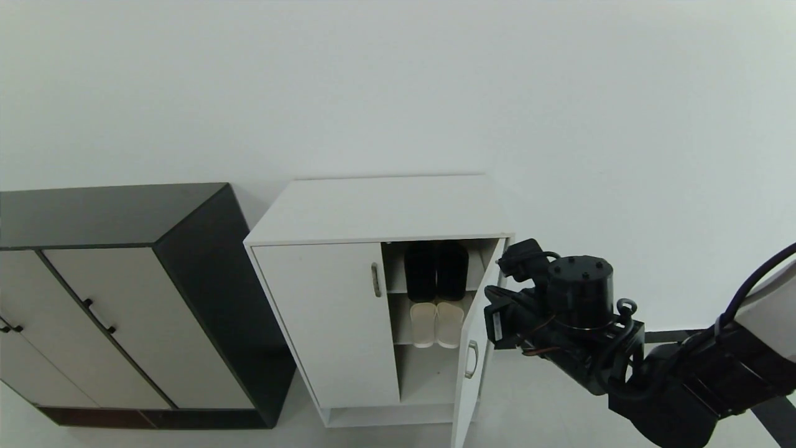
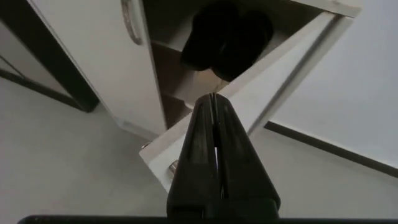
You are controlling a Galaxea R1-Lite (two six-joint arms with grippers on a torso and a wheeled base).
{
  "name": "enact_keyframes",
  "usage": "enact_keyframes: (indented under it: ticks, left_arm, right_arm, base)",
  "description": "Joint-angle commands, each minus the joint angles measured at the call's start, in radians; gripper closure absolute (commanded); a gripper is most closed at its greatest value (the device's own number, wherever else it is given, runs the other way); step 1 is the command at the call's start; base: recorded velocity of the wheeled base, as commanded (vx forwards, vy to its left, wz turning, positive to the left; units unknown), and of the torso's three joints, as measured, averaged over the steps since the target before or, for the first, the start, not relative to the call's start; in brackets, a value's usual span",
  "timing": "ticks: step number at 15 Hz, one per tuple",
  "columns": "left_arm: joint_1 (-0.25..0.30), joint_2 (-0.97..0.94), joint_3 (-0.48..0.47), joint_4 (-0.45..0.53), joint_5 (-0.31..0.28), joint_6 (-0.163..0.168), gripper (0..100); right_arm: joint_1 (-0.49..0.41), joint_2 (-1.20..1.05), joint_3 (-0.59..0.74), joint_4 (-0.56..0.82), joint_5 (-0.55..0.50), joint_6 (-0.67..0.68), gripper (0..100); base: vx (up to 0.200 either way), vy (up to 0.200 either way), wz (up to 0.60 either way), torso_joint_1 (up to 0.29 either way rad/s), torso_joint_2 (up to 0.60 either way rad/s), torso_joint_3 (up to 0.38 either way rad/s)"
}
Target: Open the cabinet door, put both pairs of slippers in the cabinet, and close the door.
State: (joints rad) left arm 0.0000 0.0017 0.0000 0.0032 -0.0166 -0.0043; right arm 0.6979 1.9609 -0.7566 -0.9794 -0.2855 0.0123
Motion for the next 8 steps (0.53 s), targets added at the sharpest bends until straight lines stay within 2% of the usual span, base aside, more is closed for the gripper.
enact_keyframes:
  ticks: [1, 2, 4, 7, 8]
  left_arm:
    - [0.0, 0.0, 0.0, 0.0, 0.001, 0.0, 100]
    - [0.0, 0.0, 0.0, 0.0, 0.001, -0.002, 100]
    - [0.0, 0.0, 0.0, 0.0, 0.001, 0.0, 100]
    - [0.0, 0.0, 0.0, 0.0, 0.003, -0.002, 100]
    - [0.0, 0.0, 0.0, 0.0, 0.003, -0.002, 100]
  right_arm:
    - [-0.028, 0.006, 0.019, -0.021, 0.023, 0.0, 100]
    - [-0.058, -0.02, 0.056, -0.021, 0.075, -0.003, 100]
    - [-0.112, -0.062, 0.16, -0.018, 0.269, -0.063, 100]
    - [-0.136, -0.019, 0.191, -0.021, 0.302, -0.111, 100]
    - [-0.136, -0.01, 0.191, -0.021, 0.307, -0.111, 100]
  base:
    - [0.0, 0.0, 0.0, 0.0, 0.0, 0.0]
    - [0.0, 0.0, 0.0, 0.0, 0.0, 0.0]
    - [0.0, 0.0, 0.0, 0.0, 0.0, 0.0]
    - [0.0, 0.0, 0.0, 0.0, 0.0, 0.0]
    - [0.2, 0.0, 0.0, 0.002, 0.0, 0.007]
